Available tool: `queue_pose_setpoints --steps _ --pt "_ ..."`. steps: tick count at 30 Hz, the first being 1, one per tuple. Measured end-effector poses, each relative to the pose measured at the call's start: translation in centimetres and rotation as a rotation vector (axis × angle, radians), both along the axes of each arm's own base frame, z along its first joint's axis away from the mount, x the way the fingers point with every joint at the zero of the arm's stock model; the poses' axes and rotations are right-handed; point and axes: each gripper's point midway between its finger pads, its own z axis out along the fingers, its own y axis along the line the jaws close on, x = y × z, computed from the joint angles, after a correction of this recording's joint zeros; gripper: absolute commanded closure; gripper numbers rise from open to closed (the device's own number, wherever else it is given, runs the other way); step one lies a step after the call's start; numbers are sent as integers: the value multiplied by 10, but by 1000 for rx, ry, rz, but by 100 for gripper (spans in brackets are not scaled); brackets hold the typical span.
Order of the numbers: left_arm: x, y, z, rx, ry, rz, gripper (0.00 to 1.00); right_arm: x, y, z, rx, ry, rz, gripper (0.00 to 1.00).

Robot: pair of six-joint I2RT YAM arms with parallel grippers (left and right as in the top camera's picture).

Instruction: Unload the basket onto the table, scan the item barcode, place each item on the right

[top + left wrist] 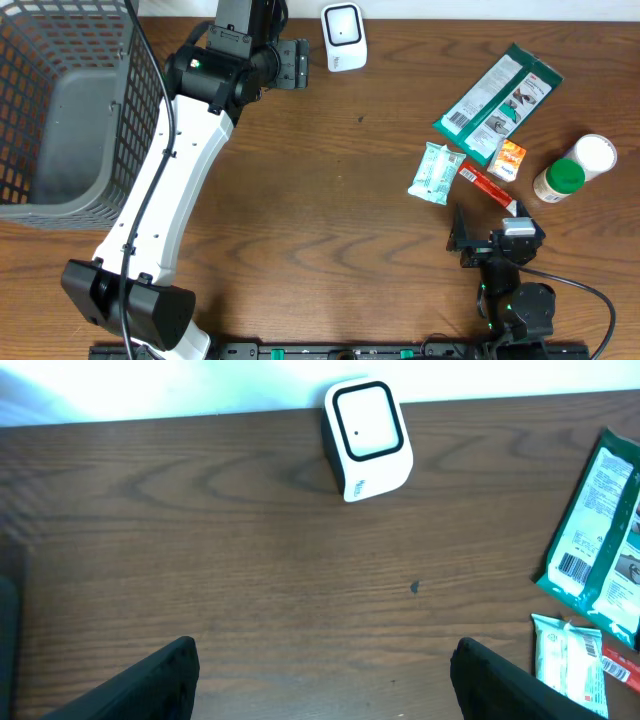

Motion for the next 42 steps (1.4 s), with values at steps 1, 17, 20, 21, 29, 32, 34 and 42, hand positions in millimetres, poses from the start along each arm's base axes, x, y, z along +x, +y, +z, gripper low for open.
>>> queue_pose_setpoints --steps 1,17,20,21,29,32,34,42 --pt "0 0 0 0 0 0 19 0 0 0 -6 0 2 1" --pt "0 0 0 0 0 0 19 0 2 0 -23 0 13 1" --pt "0 0 0 0 1 0 19 0 2 0 -24 -1 13 1" --pt "0 1 0 1 3 1 19 0 2 0 -24 -1 13 1" --pt "-38 35 45 39 -53 52 19 0 2 0 -24 0 14 1" --pt "-67 66 101 9 -191 108 19 0 2 0 -24 0 14 1" --pt "-95 92 141 -12 -299 164 19 0 2 0 -24 0 14 1" --pt "-222 166 190 -29 -553 366 19 0 2 0 -24 0 14 1"
